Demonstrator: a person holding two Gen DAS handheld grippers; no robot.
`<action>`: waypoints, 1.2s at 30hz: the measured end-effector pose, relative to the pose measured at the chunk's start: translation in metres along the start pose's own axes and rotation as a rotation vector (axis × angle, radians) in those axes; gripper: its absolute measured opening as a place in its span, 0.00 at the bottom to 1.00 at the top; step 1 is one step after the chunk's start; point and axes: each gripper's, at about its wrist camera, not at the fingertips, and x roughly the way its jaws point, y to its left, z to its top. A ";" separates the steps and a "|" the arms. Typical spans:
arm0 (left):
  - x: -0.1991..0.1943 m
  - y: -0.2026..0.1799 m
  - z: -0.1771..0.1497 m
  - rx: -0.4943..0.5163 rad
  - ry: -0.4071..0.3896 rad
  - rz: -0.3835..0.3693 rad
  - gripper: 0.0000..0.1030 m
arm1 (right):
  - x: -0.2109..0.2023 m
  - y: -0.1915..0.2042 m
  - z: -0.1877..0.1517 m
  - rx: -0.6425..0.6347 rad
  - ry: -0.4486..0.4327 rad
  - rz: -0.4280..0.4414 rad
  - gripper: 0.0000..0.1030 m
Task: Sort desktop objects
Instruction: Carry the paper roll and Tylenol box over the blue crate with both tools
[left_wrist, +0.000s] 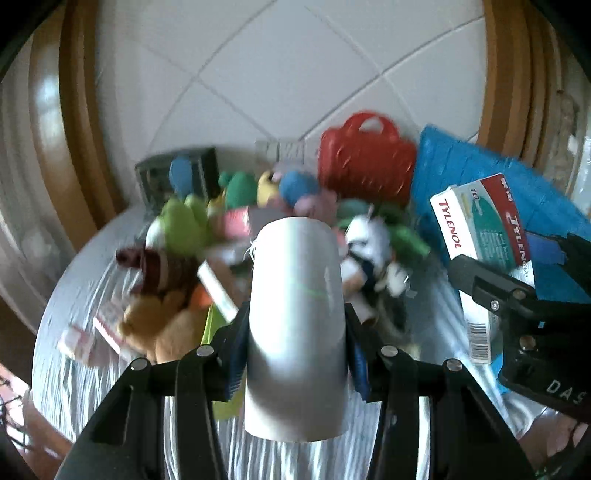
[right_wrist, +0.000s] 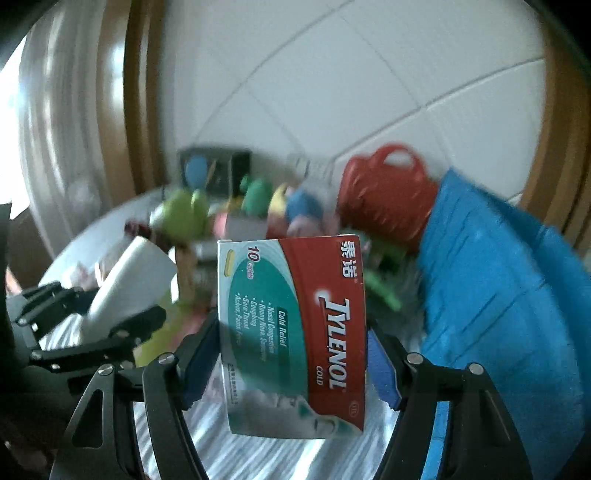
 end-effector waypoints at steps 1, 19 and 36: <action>-0.005 -0.005 0.009 0.008 -0.024 -0.018 0.44 | -0.008 -0.002 0.006 0.009 -0.020 -0.017 0.69; -0.051 -0.176 0.083 0.160 -0.198 -0.232 0.44 | -0.147 -0.151 0.031 0.143 -0.183 -0.411 0.69; 0.010 -0.435 0.080 0.315 0.056 -0.199 0.44 | -0.118 -0.394 -0.057 -0.006 0.173 -0.497 0.69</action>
